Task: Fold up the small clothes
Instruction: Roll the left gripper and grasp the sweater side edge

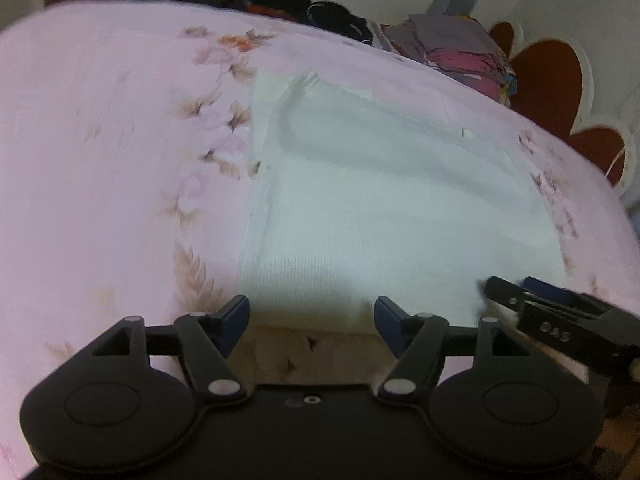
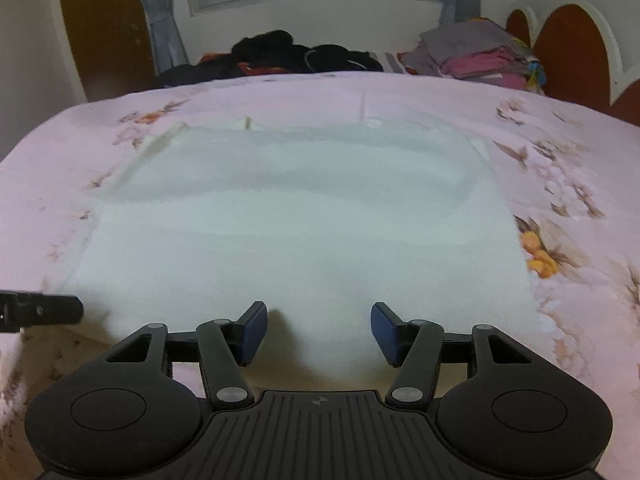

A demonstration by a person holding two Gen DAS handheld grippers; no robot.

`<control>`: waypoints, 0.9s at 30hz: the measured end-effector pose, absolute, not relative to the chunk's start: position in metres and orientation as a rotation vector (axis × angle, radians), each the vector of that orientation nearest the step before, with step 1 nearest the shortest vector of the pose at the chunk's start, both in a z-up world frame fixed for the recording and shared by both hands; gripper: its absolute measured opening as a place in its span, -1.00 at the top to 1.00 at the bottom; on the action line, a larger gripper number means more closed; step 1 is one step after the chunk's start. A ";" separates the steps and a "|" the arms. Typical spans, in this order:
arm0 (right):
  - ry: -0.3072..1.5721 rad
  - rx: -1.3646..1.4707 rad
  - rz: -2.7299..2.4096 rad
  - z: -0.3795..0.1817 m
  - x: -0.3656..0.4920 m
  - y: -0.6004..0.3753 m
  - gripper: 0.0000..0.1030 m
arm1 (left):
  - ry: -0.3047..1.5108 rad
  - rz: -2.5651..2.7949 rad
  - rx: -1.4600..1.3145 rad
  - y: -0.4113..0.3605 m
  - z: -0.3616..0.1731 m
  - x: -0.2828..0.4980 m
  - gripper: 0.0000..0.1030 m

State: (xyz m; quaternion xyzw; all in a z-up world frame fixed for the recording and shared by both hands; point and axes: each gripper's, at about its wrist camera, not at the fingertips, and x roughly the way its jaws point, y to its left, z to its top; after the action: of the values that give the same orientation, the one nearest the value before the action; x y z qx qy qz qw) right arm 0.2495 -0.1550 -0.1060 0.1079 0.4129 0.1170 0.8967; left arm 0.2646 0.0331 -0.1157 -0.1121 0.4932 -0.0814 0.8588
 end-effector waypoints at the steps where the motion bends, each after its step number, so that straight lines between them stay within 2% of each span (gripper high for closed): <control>1: 0.853 0.223 0.246 -0.105 0.250 -0.152 -0.11 | 1.045 -0.166 -0.264 0.036 -0.116 0.262 -0.33; 9: 0.888 0.196 0.263 -0.115 0.252 -0.140 -0.11 | 1.090 -0.146 -0.503 0.059 -0.134 0.242 -0.34; 17: 0.861 0.226 0.253 -0.107 0.248 -0.143 -0.11 | 0.981 -0.166 -0.829 0.070 -0.160 0.253 -0.42; 23: 0.835 0.242 0.241 -0.103 0.265 -0.140 -0.11 | 0.861 -0.178 -0.925 0.065 -0.175 0.276 -0.41; 26: 0.819 0.265 0.231 -0.103 0.281 -0.138 -0.11 | 0.815 -0.176 -0.949 0.062 -0.179 0.284 -0.21; 27: 0.810 0.258 0.223 -0.102 0.287 -0.137 -0.11 | 0.810 -0.173 -0.956 0.062 -0.182 0.287 0.03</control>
State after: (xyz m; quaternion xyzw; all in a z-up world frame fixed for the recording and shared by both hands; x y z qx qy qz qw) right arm 0.2866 -0.1368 -0.1022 0.1250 0.3923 0.1081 0.9049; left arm 0.2873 0.0615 -0.1822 -0.4469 0.3783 -0.0808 0.8066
